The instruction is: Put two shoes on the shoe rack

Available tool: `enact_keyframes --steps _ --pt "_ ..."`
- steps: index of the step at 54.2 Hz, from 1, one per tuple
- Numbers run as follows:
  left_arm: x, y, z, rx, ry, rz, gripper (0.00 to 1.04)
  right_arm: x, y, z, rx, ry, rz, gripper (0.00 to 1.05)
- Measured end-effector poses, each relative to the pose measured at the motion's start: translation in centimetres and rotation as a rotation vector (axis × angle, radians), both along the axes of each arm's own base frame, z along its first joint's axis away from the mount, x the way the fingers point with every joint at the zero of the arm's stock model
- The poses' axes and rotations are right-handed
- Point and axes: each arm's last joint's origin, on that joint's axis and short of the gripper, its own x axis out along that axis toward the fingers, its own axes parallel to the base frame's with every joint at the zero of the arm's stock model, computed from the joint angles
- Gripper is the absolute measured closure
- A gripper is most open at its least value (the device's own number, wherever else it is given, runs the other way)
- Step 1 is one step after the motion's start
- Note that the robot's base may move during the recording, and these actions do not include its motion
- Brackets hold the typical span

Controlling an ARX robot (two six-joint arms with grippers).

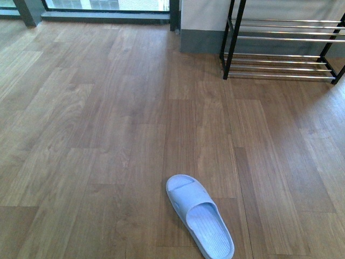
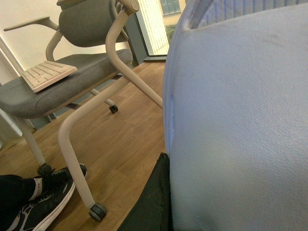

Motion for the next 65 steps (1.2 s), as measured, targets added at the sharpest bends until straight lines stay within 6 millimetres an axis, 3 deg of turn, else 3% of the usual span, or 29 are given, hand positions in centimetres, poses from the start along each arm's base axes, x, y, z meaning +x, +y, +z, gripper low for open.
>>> enact_keyframes --steps 4,9,14,16,20,23,28,32,43,65 --pt "0.0 0.0 0.0 0.0 0.0 -0.001 1.03 3.4 0.1 -0.3 -0.078 0.039 0.005 0.09" --pt "0.0 0.0 0.0 0.0 0.0 -0.001 1.03 7.2 0.6 -2.5 -0.169 0.121 0.037 0.09" --pt "0.0 0.0 0.0 0.0 0.0 -0.002 1.03 10.2 1.2 -6.6 -0.257 0.248 0.057 0.09" --pt "0.0 0.0 0.0 0.0 0.0 -0.001 1.03 11.3 1.4 -9.7 -0.295 0.342 0.079 0.09" --pt "0.0 0.0 0.0 0.0 0.0 -0.002 1.03 12.1 2.2 -15.9 -0.327 0.514 0.114 0.09" --pt "0.0 0.0 0.0 0.0 0.0 -0.001 1.03 12.0 2.6 -19.6 -0.339 0.604 0.121 0.09" --pt "0.0 0.0 0.0 0.0 0.0 -0.001 1.03 11.9 3.1 -23.3 -0.32 0.682 0.107 0.09" --pt "0.0 0.0 0.0 0.0 0.0 -0.002 1.03 12.1 3.7 -25.2 -0.281 0.711 0.099 0.09" --pt "0.0 0.0 0.0 0.0 0.0 -0.001 1.03 13.3 5.7 -27.2 -0.244 0.687 0.121 0.09" --pt "0.0 0.0 0.0 0.0 0.0 -0.001 1.03 13.5 6.0 -27.3 -0.248 0.647 0.147 0.09"
